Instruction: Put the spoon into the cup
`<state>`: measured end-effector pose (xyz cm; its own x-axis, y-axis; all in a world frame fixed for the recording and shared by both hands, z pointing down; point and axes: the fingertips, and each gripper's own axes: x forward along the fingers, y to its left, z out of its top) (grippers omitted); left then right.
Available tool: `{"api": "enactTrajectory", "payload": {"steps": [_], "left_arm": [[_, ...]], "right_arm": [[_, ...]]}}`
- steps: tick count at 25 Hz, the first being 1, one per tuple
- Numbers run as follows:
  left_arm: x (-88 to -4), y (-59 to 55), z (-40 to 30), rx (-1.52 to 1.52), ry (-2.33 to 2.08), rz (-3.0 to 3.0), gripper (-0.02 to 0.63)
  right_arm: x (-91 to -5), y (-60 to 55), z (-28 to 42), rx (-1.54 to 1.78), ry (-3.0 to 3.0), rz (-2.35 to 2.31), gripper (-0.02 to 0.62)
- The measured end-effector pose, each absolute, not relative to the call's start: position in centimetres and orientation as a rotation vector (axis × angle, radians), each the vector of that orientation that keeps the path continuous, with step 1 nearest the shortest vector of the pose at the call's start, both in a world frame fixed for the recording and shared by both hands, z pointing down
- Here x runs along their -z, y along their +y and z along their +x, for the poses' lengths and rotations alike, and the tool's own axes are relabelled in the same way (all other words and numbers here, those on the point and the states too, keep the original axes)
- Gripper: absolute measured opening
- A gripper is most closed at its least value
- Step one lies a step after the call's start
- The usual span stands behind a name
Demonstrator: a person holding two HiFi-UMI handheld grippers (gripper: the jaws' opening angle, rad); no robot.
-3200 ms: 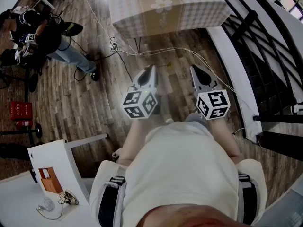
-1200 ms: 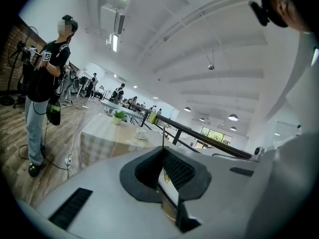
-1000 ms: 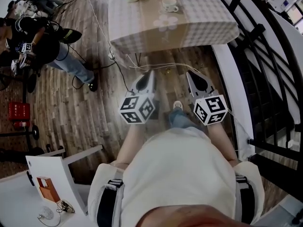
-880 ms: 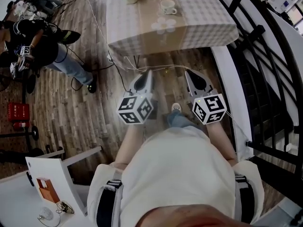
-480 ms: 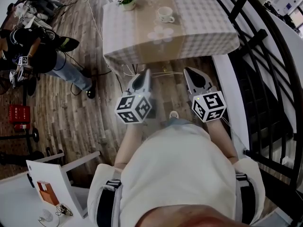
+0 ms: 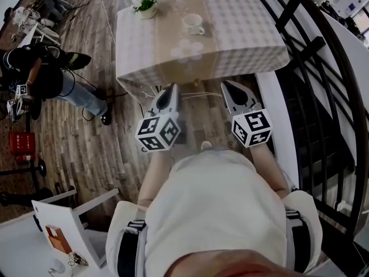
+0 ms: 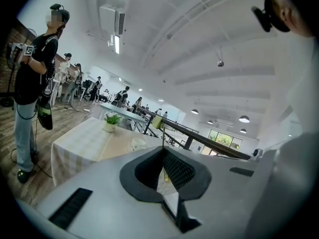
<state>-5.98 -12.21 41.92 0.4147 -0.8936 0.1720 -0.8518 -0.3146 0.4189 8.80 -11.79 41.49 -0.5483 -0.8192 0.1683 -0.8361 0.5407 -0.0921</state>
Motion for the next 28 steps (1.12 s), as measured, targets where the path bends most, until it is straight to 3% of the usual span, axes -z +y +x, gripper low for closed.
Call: {"api": "enactTrajectory", "payload": {"steps": [28], "left_arm": [[-41.7, -25.3, -7.9, 0.151, -1.451, 2.213, 0.005]], "right_arm": [[-42.3, -22.4, 8.3, -0.311, -2.577, 1.48, 0.002]]}}
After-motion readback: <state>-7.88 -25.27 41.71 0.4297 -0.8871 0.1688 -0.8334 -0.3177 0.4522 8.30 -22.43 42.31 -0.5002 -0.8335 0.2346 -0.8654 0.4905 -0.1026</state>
